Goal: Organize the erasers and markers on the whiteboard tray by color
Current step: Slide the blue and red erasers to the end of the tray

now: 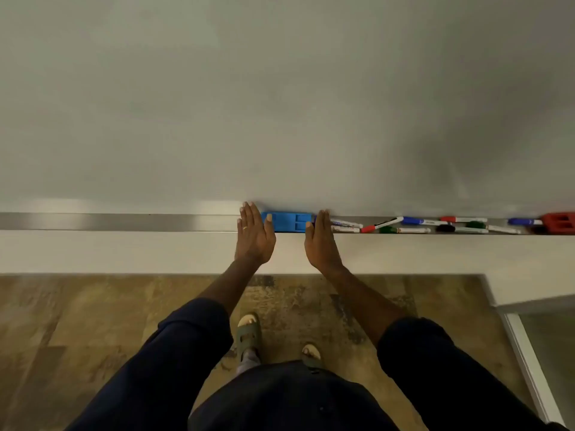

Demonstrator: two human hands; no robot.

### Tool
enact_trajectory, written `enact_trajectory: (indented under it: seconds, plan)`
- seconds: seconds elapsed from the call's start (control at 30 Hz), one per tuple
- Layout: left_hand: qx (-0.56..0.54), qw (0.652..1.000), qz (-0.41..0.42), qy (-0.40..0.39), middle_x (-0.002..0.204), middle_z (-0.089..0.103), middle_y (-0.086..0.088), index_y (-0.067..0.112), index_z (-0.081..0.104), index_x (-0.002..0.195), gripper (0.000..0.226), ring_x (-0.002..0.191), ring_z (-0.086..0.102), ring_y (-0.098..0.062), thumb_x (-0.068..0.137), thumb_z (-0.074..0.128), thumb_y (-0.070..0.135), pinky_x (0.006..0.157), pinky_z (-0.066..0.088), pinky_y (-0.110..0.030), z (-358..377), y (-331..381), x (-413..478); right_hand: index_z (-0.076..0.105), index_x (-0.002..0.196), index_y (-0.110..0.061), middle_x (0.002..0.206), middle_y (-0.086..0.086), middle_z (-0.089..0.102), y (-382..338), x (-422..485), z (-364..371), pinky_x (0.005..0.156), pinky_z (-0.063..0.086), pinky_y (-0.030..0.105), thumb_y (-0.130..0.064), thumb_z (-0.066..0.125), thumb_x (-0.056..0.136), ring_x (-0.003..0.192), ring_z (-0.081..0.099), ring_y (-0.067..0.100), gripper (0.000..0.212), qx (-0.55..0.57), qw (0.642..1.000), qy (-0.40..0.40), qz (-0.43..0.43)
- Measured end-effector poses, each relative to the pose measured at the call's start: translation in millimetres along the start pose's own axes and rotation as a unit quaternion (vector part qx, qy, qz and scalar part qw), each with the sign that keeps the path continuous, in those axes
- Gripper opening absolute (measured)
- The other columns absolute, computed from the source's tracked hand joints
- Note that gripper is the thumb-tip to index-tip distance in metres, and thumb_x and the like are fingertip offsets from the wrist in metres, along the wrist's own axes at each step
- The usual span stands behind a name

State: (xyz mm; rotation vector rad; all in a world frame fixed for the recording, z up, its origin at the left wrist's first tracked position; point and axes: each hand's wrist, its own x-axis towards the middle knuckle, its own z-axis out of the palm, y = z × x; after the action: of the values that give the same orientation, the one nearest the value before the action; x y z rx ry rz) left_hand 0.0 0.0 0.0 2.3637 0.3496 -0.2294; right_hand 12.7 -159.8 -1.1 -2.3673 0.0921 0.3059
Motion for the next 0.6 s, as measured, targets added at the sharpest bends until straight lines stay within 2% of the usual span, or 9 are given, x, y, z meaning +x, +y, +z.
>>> enact_trajectory:
  seconds: [0.27, 0.47, 0.53, 0.6]
  plan:
    - [-0.097, 0.988, -0.056, -0.11, 0.174, -0.009, -0.012, 0.006, -0.006, 0.164, 0.064, 0.161, -0.008, -0.024, 0.112, 0.014, 0.039, 0.13, -0.005, -0.041, 7.2, -14.3, 16.2, 0.011, 0.159, -0.005, 0.166, 0.015, 0.016, -25.6, 8.9, 36.8, 0.125, 0.024, 0.043, -0.032, 0.028, 0.109, 0.154, 0.02, 0.031, 0.059, 0.091, 0.991, 0.008, 0.101]
    - [-0.204, 0.971, -0.052, -0.112, 0.174, 0.002, -0.011, 0.008, 0.002, 0.165, 0.061, 0.162, 0.002, -0.023, 0.113, 0.017, 0.037, 0.132, 0.005, -0.045, 11.8, -19.2, 19.3, 0.012, 0.159, -0.009, 0.166, 0.013, 0.018, -39.5, 18.4, 53.6, 0.122, 0.023, 0.039, -0.033, 0.026, 0.109, 0.153, 0.023, 0.03, 0.057, 0.146, 0.974, 0.066, 0.161]
    - [-0.235, 0.965, -0.057, -0.104, 0.174, 0.008, -0.013, 0.007, 0.005, 0.165, 0.06, 0.162, 0.007, -0.024, 0.113, 0.018, 0.036, 0.132, 0.009, -0.047, 9.9, -21.2, 19.5, 0.015, 0.159, -0.009, 0.165, 0.013, 0.023, -45.3, 19.4, 58.2, 0.12, 0.028, 0.038, -0.033, 0.026, 0.109, 0.151, 0.029, 0.031, 0.056, 0.162, 0.969, 0.083, 0.169]
    - [-0.253, 0.961, -0.061, -0.091, 0.172, 0.013, -0.015, 0.007, 0.008, 0.164, 0.059, 0.161, 0.012, -0.026, 0.113, 0.019, 0.035, 0.131, 0.014, -0.049, 7.1, -25.4, 18.7, 0.02, 0.157, -0.008, 0.159, 0.016, 0.035, -53.4, 19.2, 65.0, 0.11, 0.038, 0.035, -0.031, 0.027, 0.11, 0.144, 0.041, 0.032, 0.053, 0.18, 0.964, 0.098, 0.172]
